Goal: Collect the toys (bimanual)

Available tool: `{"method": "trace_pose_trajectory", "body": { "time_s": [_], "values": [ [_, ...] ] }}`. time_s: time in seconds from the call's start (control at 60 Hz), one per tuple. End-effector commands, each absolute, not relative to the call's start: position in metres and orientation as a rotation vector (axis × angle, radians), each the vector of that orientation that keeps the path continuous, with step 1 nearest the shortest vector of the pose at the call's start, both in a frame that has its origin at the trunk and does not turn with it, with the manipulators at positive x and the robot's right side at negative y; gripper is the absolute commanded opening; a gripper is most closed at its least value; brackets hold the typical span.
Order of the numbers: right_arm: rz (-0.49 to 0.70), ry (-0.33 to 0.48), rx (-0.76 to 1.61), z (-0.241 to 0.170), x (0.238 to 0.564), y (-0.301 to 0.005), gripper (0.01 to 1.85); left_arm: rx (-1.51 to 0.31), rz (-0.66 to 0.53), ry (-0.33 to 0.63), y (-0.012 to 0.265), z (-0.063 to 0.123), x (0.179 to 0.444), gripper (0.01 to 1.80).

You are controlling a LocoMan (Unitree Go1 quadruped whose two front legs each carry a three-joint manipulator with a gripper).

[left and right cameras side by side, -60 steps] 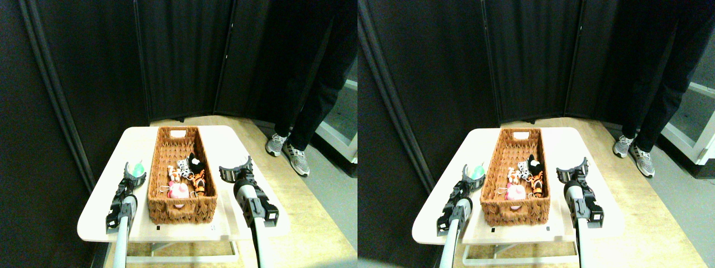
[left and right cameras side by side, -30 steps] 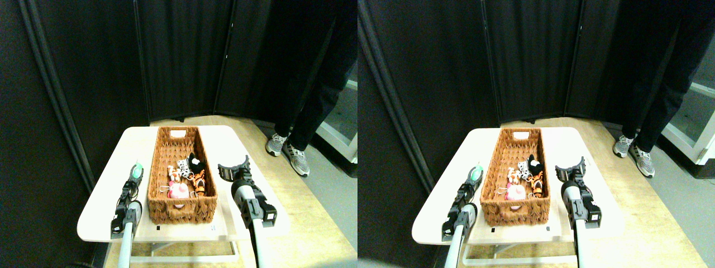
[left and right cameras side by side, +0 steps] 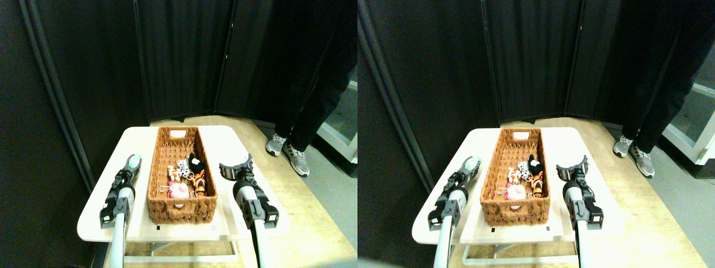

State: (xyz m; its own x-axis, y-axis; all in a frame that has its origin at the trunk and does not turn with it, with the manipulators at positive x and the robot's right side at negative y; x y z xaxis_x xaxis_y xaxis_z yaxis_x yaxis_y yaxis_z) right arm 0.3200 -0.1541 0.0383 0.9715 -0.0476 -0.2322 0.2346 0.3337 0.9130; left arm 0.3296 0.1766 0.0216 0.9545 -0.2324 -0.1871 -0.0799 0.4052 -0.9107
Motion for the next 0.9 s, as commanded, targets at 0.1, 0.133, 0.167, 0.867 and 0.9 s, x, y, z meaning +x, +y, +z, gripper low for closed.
{"method": "trace_pose_trajectory", "body": {
  "time_s": [0.1,0.133,0.167,0.867,0.9],
  "values": [
    [-0.189,0.134,1.240,0.040,0.323,-0.156,0.87,-1.140,-0.231,0.309,0.151,0.057,0.334,0.01],
    [-0.194,0.129,1.248,0.039,0.322,-0.156,0.85,-1.139,-0.236,0.316,0.147,0.062,0.335,0.01],
    [-0.200,0.121,1.247,0.039,0.322,-0.156,0.84,-1.147,-0.237,0.318,0.142,0.066,0.334,0.01],
    [-0.187,0.076,1.283,0.041,0.313,-0.172,0.85,-1.303,-0.332,0.421,0.041,0.101,0.324,0.01],
    [-0.180,0.074,1.280,0.041,0.312,-0.173,0.85,-1.302,-0.322,0.421,0.040,0.096,0.325,0.01]
  ]
}}
